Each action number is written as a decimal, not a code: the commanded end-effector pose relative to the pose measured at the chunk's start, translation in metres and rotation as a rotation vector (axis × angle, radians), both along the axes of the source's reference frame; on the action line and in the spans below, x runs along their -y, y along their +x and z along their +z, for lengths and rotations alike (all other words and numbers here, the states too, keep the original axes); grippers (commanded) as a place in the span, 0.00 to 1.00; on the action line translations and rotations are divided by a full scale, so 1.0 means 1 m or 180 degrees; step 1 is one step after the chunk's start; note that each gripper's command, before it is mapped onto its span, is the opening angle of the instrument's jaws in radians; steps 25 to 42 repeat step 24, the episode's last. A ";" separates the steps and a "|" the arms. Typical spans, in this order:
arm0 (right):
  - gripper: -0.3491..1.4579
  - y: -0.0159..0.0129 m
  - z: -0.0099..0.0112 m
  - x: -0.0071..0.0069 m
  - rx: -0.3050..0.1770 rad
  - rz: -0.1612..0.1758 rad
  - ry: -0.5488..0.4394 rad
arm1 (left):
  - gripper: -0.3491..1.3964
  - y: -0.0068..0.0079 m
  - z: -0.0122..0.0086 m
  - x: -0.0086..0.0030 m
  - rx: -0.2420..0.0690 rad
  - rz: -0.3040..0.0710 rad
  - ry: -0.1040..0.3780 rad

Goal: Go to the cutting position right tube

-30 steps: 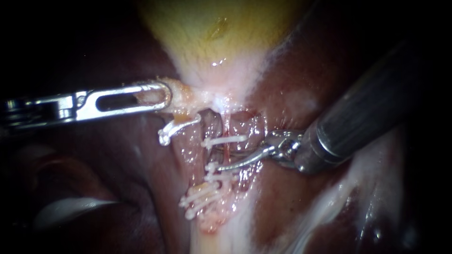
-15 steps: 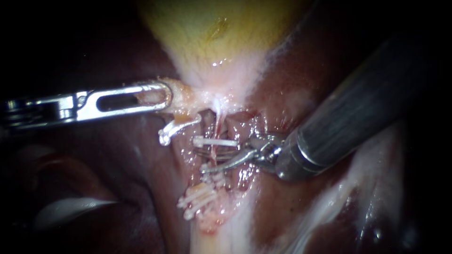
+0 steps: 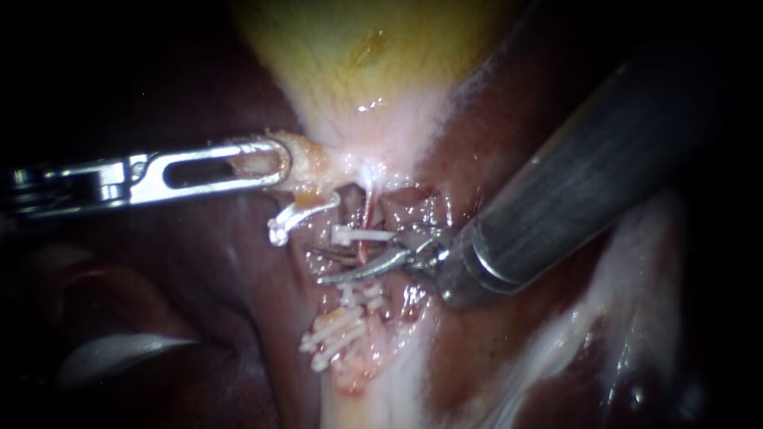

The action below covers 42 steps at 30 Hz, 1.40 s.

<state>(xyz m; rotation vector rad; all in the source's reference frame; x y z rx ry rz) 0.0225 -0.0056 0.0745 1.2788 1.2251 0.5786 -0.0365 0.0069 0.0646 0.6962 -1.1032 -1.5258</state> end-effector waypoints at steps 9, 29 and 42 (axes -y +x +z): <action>0.98 0.0004 -0.0001 0.0002 -0.0045 0.0077 0.0004 | 0.00 0.0000 0.0000 0.0000 0.0000 0.0001 0.0000; 0.98 0.0000 -0.0002 0.0001 -0.0049 0.0071 0.0007 | 0.00 0.0000 0.0002 0.0001 0.0000 0.0001 -0.0003; 0.98 0.0000 -0.0002 0.0001 -0.0049 0.0071 0.0007 | 0.00 0.0000 0.0002 0.0001 0.0000 0.0001 -0.0003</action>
